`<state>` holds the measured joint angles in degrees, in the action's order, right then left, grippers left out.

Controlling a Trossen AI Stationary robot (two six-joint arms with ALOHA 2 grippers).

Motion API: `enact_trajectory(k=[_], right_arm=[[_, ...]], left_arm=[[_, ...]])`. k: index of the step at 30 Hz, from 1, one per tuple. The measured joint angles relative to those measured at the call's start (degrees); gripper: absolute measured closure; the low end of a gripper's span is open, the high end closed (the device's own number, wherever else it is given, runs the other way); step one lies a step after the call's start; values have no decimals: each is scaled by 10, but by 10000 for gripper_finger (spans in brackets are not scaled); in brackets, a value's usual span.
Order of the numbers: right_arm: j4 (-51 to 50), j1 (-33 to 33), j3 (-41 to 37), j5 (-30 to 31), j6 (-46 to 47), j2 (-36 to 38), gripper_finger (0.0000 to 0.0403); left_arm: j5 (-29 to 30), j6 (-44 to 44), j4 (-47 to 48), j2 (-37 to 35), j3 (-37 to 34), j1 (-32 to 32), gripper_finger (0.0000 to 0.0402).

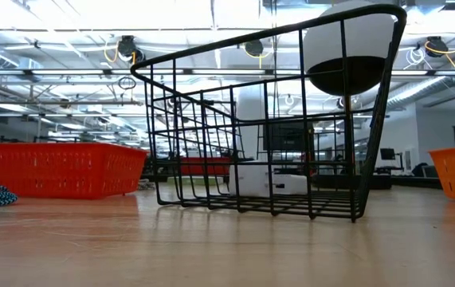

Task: Pick and place items into bin
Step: Put the blue USB cable into the red basket

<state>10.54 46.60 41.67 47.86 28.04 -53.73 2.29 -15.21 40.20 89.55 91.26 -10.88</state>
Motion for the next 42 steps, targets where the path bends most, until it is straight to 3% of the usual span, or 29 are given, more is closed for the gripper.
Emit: enact_trajectory(k=[3,13,22,26,30,39,42], right_arm=[[-1,-9,0,2,12,-2,403],[37,-35,0,-45,-3,-23,403],[117,-38,0,-46,-60,-95,391],[127,-38,0,-45,-64,-113,376],[137,-38,0,-45,-66,-126,360],[141,-38,0,-47,-83,-127,333],[138,-38,0,-76,-92,-127,332]], left_arm=[[59,-15,-3,-42,-31,-48,366],[148,-80,-32,-114,-171,-196,366],[148,-273,-3,-116,-288,-272,357],[124,-385,76,-116,-301,-313,318],[197,-471,102,-116,-316,-369,276],[172,-582,93,-116,-422,-382,168],[172,-632,85,-115,-446,-382,137]])
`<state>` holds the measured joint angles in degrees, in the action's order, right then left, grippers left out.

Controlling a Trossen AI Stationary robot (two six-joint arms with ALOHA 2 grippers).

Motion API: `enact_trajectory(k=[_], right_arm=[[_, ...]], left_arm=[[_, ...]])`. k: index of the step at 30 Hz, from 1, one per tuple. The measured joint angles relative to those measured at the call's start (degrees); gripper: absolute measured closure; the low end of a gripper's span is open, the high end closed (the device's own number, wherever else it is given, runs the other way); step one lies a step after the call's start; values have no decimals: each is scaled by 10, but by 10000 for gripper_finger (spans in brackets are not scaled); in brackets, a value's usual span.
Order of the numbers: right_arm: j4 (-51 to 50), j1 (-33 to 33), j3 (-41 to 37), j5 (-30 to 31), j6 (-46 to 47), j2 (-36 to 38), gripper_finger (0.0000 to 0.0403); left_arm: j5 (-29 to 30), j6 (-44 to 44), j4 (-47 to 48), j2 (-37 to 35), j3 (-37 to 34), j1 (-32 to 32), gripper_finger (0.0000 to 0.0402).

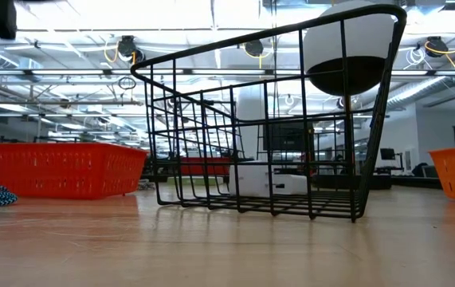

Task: Pick and place items into bin
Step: Put the blue USB cable into the red basket

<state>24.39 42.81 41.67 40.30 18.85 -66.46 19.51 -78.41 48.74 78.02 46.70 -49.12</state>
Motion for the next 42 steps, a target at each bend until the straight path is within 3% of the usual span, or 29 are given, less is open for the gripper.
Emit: enact_trajectory(k=[7,16,29,34,40,42], right_arm=[[2,0,0,-16,1,0,332],[-2,0,0,-16,1,0,332],[-11,0,0,-16,1,0,332],[-11,0,0,-16,1,0,332],[-11,0,0,-16,0,0,332],[-11,0,0,-16,0,0,332]], left_arm=[[-16,24,-104,0,-55,-1,119],[-8,45,-192,5,-91,-1,166],[-5,104,-225,109,-91,8,217],[0,112,-229,119,-91,13,270],[-8,124,-240,123,-67,14,377],[-29,143,-240,124,-53,15,387]])
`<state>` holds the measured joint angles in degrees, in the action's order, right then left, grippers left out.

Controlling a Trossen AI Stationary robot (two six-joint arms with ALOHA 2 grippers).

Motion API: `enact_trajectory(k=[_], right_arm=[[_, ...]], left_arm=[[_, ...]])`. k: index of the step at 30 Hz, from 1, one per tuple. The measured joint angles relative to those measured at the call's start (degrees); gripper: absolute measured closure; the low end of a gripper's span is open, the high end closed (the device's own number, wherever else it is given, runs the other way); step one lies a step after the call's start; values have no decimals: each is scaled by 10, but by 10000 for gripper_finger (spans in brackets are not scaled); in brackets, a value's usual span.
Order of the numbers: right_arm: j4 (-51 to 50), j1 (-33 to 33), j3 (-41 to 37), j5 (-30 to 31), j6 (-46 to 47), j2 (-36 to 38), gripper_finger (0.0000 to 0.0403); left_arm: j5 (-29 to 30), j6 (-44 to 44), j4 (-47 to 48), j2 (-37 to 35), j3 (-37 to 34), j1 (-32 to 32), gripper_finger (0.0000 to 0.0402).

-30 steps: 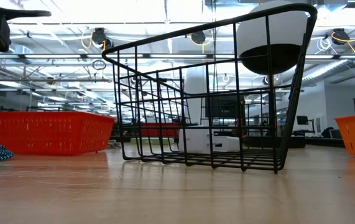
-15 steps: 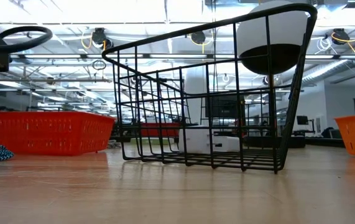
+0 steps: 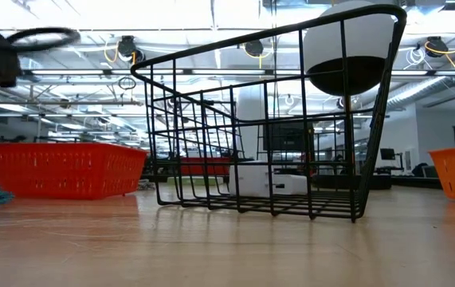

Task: Pick and place items into bin
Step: Put the blue USB cable into the red basket

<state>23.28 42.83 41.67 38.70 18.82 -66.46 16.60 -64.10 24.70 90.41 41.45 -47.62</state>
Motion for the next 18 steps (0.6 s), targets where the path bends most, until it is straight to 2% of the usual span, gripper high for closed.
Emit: enact_trajectory(k=[5,8,11,18], right_arm=[[1,0,-1,0,0,0,332],[1,0,-10,0,1,0,332],[15,0,-24,0,15,0,332],[59,0,-49,0,19,0,332]], left_arm=[[-20,65,0,0,51,4,370],[-20,99,38,0,90,9,379],[-4,127,118,0,132,15,393],[75,144,356,-1,229,54,383]])
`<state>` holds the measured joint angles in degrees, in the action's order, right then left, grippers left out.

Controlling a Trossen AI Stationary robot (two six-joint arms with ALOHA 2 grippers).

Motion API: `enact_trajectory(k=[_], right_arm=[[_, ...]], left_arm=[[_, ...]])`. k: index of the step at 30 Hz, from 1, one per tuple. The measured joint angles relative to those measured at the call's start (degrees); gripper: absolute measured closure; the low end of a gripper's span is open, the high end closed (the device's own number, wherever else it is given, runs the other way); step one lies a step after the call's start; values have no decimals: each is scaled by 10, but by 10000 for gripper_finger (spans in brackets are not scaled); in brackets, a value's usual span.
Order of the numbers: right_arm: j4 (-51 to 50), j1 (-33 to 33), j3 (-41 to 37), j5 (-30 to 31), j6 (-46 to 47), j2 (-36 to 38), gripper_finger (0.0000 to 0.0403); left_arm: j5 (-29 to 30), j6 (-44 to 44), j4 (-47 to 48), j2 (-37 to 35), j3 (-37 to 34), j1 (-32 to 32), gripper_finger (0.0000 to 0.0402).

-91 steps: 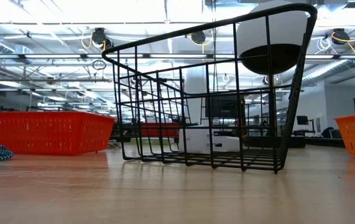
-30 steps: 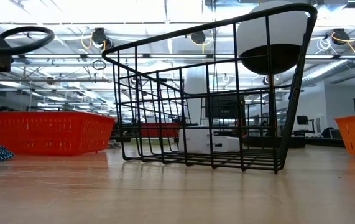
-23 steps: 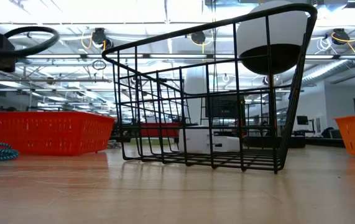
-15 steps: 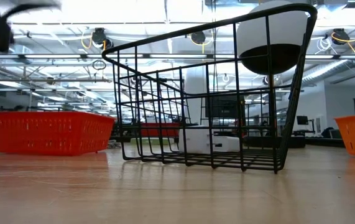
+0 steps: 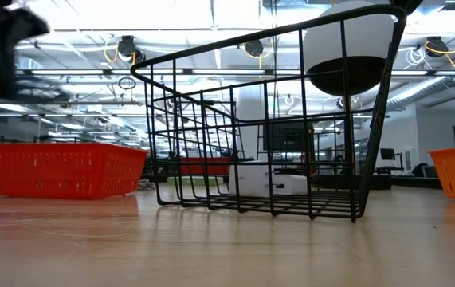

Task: Pick and place items into bin
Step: Put the blue USB cable into the red basket

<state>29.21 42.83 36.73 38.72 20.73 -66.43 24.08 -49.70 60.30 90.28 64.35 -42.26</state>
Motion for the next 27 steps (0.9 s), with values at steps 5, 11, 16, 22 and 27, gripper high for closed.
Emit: enact_trajectory(k=[5,11,16,22,27], right_arm=[[0,0,0,0,-6,0,332],[0,0,0,0,-5,0,332],[-3,0,0,0,-4,0,332],[-3,0,0,0,-4,0,332],[-3,0,0,0,-4,0,332]], left_arm=[[75,33,76,0,27,45,391],[93,100,71,4,26,112,369],[91,108,66,5,-6,157,388],[62,75,47,5,-69,192,370],[29,87,-11,4,-102,199,280]])
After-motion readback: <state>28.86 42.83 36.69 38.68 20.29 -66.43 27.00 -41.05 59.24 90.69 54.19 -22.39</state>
